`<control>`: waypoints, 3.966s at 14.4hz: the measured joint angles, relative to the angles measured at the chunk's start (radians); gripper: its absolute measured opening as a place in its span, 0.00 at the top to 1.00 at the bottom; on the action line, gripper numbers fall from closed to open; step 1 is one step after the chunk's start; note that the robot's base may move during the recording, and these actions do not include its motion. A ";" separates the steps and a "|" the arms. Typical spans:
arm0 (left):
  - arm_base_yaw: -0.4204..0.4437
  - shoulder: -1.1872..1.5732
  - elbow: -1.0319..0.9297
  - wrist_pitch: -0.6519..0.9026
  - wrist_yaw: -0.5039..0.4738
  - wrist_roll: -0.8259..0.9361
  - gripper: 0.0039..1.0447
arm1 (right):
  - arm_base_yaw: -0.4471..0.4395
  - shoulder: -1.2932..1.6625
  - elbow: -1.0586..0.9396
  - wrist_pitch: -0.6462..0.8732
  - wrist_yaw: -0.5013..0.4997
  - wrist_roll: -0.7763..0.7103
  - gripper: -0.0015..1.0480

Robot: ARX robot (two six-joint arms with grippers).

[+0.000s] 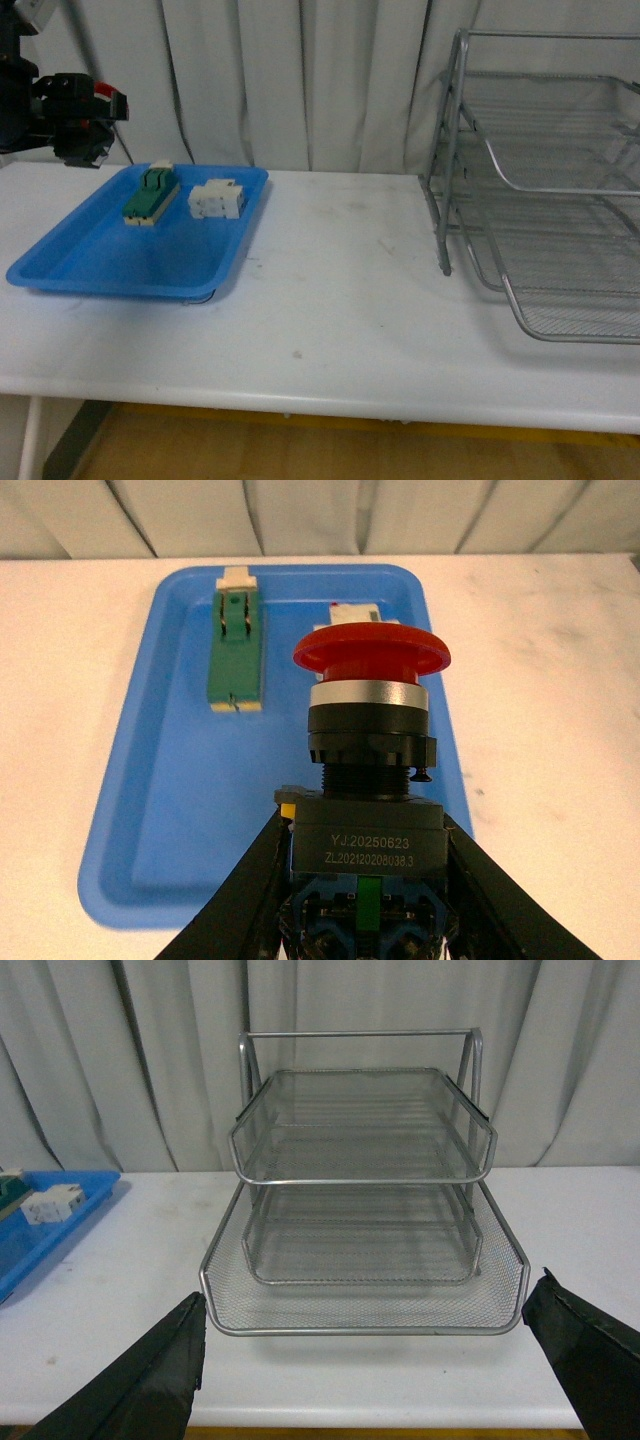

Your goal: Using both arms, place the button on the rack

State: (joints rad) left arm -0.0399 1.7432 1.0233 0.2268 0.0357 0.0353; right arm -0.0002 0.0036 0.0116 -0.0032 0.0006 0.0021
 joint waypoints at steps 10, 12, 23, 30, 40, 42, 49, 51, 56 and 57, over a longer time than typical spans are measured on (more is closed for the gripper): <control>-0.093 -0.458 -0.447 0.037 -0.115 -0.068 0.66 | 0.000 0.000 0.000 -0.001 -0.001 0.000 0.06; -0.101 -0.440 -0.447 0.040 -0.132 -0.079 0.66 | 0.000 0.000 0.000 -0.002 -0.001 0.000 0.06; -0.119 -0.419 -0.447 0.055 -0.130 -0.080 0.66 | 0.000 0.000 0.000 0.000 0.000 0.000 0.06; -0.260 -0.151 -0.087 0.014 -0.123 -0.074 0.66 | 0.000 0.000 0.000 0.000 0.003 0.000 0.06; -0.536 0.422 0.408 -0.238 -0.017 0.025 0.66 | 0.000 0.000 0.000 0.000 0.002 0.000 0.06; -0.515 0.459 0.462 -0.266 -0.018 0.021 0.66 | 0.000 0.000 0.000 0.000 0.003 0.000 0.06; -0.518 0.396 0.394 -0.218 -0.005 -0.017 0.11 | 0.000 0.000 0.000 0.000 0.002 0.000 0.06; -0.521 0.319 0.336 -0.177 -0.006 -0.024 0.06 | 0.000 0.000 0.000 0.000 0.002 0.000 0.06; -0.520 0.099 0.108 -0.008 -0.071 -0.020 0.06 | 0.000 0.000 0.000 0.000 0.002 0.000 0.06; -0.514 0.040 0.040 0.028 -0.106 -0.005 0.06 | 0.000 0.000 0.000 0.000 0.002 0.000 0.06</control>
State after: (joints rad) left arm -0.5541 1.7828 1.0637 0.2550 -0.0704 0.0307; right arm -0.0002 0.0036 0.0116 -0.0036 0.0029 0.0021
